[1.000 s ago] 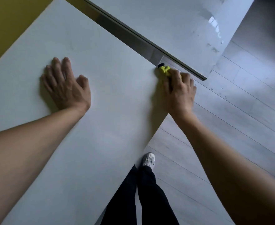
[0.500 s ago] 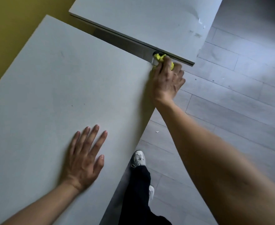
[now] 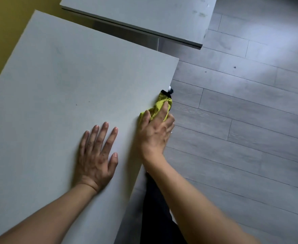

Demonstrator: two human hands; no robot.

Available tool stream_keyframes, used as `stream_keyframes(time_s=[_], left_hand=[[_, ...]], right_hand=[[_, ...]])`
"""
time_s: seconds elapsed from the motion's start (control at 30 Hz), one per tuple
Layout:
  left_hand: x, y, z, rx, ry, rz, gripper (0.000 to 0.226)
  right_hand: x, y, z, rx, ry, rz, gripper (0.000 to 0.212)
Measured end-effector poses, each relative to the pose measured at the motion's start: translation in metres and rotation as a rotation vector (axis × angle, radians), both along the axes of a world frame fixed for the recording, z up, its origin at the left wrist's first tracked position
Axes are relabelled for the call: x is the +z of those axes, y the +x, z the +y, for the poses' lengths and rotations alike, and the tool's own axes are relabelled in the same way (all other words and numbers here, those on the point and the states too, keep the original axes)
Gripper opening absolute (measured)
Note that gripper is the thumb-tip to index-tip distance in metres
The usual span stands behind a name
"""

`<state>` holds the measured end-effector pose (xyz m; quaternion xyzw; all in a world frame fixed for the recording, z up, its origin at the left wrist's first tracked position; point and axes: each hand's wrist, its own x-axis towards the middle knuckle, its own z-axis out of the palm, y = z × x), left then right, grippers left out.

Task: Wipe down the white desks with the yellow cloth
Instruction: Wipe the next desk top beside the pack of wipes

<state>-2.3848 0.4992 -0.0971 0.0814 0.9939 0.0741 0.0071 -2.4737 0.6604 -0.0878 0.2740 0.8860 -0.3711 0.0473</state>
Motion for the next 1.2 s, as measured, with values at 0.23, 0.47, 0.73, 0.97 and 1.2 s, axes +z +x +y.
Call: stream_keyframes(time_s=[0.23, 0.47, 0.73, 0.97, 1.2], left_hand=[[-0.003, 0.001, -0.002, -0.013, -0.012, 0.001, 0.068], [-0.002, 0.001, -0.002, -0.006, -0.010, 0.028, 0.068], [-0.005, 0.002, -0.003, -0.012, -0.005, 0.048, 0.069], [-0.008, -0.001, -0.003, -0.003, 0.008, 0.081, 0.067], [-0.008, 0.000, -0.005, 0.002, 0.022, 0.111, 0.064]], right_hand=[[-0.001, -0.144, 0.035, -0.069, 0.079, -0.001, 0.059], [-0.011, -0.096, 0.023, -0.015, 0.125, 0.029, 0.061], [0.002, 0.064, -0.018, 0.036, -0.027, -0.010, 0.069], [-0.006, -0.059, 0.011, -0.023, 0.052, 0.009, 0.066], [-0.008, -0.048, 0.008, -0.005, 0.116, 0.033, 0.062]])
